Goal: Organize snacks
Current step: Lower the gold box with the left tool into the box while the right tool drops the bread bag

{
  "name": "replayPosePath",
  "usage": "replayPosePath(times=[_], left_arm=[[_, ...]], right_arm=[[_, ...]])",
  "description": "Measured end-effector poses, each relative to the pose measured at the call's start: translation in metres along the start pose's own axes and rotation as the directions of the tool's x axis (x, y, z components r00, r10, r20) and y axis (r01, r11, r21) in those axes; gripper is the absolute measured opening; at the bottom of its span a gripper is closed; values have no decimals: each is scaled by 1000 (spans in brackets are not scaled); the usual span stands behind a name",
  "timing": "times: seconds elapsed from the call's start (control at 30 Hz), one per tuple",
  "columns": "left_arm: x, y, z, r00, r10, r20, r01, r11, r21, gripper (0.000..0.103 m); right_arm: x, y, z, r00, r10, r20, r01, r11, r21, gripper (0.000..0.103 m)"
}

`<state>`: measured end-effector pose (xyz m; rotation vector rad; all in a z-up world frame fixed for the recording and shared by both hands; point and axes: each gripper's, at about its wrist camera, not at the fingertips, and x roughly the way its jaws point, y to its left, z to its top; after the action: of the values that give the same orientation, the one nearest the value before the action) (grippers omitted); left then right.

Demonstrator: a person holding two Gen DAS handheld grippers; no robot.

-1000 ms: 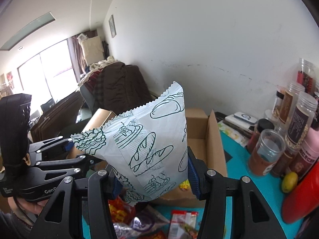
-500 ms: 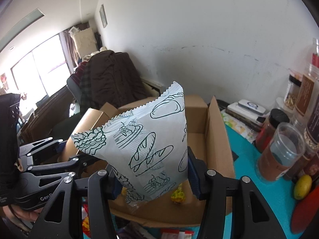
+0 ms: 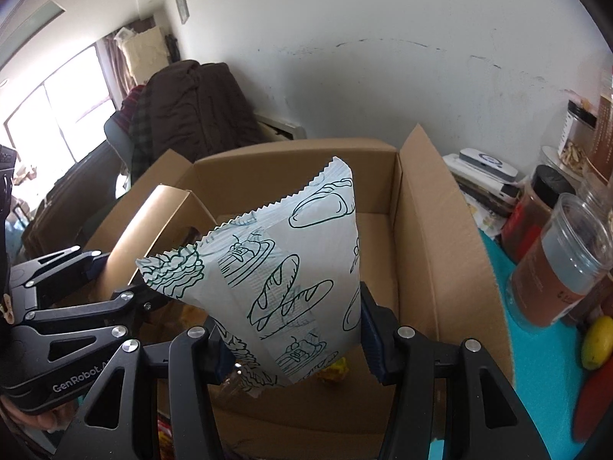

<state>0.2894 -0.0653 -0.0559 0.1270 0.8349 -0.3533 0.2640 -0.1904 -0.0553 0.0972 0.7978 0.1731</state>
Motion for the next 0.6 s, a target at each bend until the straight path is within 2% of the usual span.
replayPosePath(times=[0.4, 0.6], left_arm=[[13, -2, -1, 996, 60, -69, -59, 998, 19, 44], [7, -2, 1, 993, 93, -71, -91, 996, 21, 46]], right_arm=[[11, 5, -4, 998, -31, -56, 28, 998, -50, 53], [9, 6, -5, 998, -24, -65, 21, 999, -44, 58]])
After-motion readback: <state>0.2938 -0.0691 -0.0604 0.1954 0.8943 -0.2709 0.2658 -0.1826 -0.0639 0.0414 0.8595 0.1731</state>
